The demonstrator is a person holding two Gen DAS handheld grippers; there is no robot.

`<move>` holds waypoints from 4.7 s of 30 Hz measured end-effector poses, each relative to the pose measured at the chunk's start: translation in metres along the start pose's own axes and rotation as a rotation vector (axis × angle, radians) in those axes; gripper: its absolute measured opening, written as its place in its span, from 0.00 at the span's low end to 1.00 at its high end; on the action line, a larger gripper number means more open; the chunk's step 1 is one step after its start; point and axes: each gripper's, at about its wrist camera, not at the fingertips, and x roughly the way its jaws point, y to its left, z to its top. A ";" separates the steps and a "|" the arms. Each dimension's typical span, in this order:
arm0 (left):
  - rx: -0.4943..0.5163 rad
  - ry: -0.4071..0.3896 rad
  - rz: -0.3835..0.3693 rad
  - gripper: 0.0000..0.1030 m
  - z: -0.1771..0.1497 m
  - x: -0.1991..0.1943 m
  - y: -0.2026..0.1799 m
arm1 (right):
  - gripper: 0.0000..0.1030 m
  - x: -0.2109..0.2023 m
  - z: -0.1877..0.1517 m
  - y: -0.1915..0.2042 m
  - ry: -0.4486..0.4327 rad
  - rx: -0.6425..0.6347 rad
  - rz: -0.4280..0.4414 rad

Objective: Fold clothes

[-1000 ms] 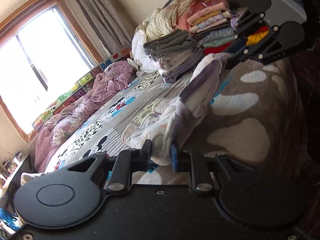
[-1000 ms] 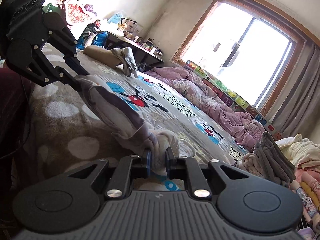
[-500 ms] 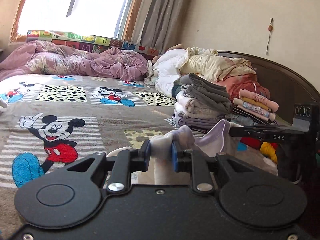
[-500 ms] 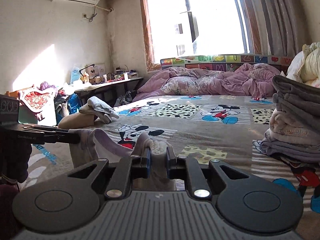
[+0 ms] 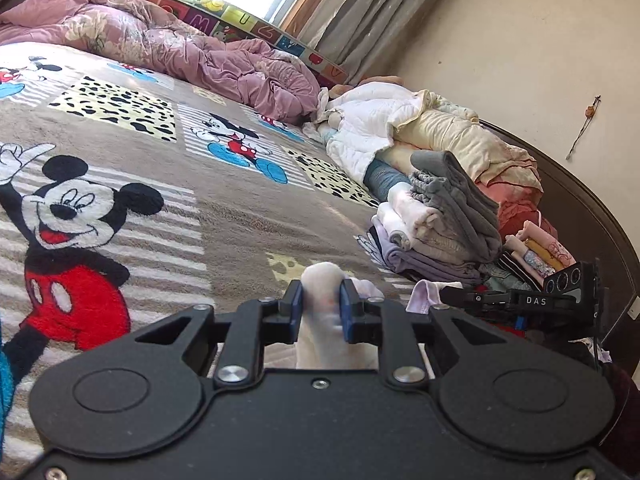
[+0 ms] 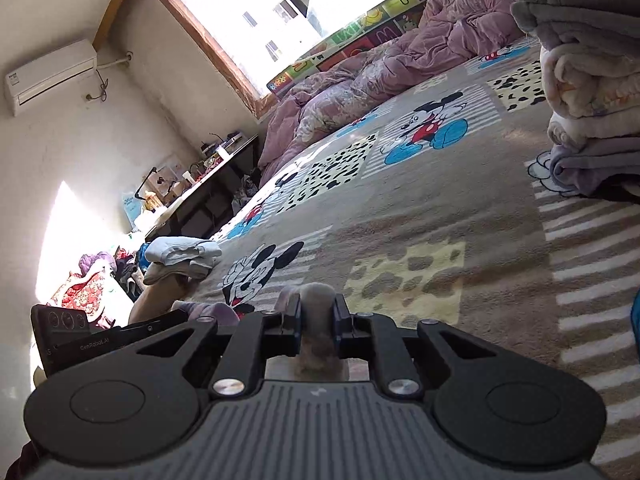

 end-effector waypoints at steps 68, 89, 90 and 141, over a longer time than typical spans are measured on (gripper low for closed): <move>0.424 0.073 0.089 0.59 -0.061 0.024 -0.034 | 0.67 0.038 -0.069 0.055 0.065 -0.450 -0.215; -0.349 -0.073 0.148 0.77 -0.063 -0.067 -0.012 | 0.74 -0.057 -0.080 0.019 -0.123 0.209 -0.194; -0.413 -0.065 0.118 0.77 -0.067 -0.067 -0.008 | 0.75 -0.053 -0.085 0.014 -0.127 0.257 -0.174; -0.017 0.233 -0.978 0.44 -0.002 0.187 -0.464 | 0.45 -0.469 -0.116 0.036 -1.280 0.145 -0.440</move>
